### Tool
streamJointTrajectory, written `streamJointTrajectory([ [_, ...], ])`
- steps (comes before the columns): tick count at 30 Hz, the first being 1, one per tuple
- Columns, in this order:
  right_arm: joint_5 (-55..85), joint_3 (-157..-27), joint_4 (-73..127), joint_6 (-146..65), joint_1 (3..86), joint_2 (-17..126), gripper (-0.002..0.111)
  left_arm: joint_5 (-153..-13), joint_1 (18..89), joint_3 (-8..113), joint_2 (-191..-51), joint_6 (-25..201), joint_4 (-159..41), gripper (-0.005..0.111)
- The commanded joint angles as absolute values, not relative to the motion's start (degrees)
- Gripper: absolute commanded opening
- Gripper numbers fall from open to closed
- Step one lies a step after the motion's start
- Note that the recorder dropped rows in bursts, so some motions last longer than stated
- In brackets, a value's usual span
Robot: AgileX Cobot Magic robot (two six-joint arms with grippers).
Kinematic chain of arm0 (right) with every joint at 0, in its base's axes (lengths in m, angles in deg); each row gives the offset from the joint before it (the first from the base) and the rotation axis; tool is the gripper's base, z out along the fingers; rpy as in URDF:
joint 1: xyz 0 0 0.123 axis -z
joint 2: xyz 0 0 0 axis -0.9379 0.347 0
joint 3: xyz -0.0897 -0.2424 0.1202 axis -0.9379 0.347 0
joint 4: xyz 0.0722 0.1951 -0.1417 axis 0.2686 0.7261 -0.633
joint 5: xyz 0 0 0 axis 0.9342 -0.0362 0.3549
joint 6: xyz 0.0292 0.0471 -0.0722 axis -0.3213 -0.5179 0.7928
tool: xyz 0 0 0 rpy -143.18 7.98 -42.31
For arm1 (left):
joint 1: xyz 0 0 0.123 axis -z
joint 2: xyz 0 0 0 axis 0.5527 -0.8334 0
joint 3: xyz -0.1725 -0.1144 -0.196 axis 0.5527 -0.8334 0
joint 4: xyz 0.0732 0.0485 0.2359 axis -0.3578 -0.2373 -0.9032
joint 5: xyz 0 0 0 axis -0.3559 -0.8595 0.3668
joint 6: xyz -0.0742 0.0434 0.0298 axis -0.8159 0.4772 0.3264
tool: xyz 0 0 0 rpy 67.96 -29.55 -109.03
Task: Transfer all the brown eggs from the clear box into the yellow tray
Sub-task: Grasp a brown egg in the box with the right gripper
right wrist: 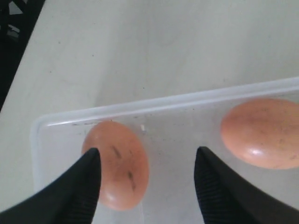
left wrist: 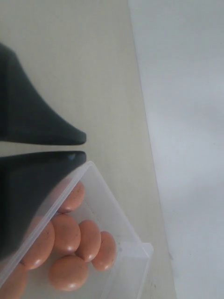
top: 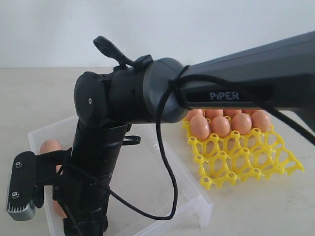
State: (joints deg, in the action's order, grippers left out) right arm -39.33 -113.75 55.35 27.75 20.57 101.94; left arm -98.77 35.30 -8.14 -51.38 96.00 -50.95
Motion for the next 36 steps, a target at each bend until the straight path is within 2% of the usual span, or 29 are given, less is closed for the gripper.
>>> streamJointTrajectory([
  [1, -39.15, -113.83, 55.31, 28.48, 20.53, 103.67, 0.051, -98.33, 35.47, -8.35, -51.23, 95.97, -50.55, 0.004],
  [11, -40.92, -113.73, 55.44, 28.34, 20.53, 105.24, 0.051, -98.33, 35.47, -8.35, -51.23, 95.97, -50.55, 0.004],
  [22, -36.36, -113.73, 55.30, 28.34, 20.53, 108.04, 0.050, -98.33, 35.47, -8.35, -51.23, 95.97, -50.55, 0.004],
  [24, -36.48, -113.73, 55.30, 28.24, 20.53, 108.04, 0.036, -98.33, 35.47, -8.35, -51.23, 95.97, -50.55, 0.004],
  [25, -36.48, -113.73, 55.30, 27.32, 20.53, 108.04, 0.020, -98.33, 35.47, -8.35, -51.23, 95.97, -50.55, 0.004],
  [27, -36.48, -113.73, 55.30, 24.73, 20.53, 108.04, 0.000, -98.33, 35.47, -8.35, -51.23, 95.97, -50.55, 0.004],
  [36, -35.96, -113.73, 56.15, 6.76, 20.76, 106.75, 0.000, -98.33, 35.47, -8.35, -51.23, 95.97, -50.55, 0.004],
])
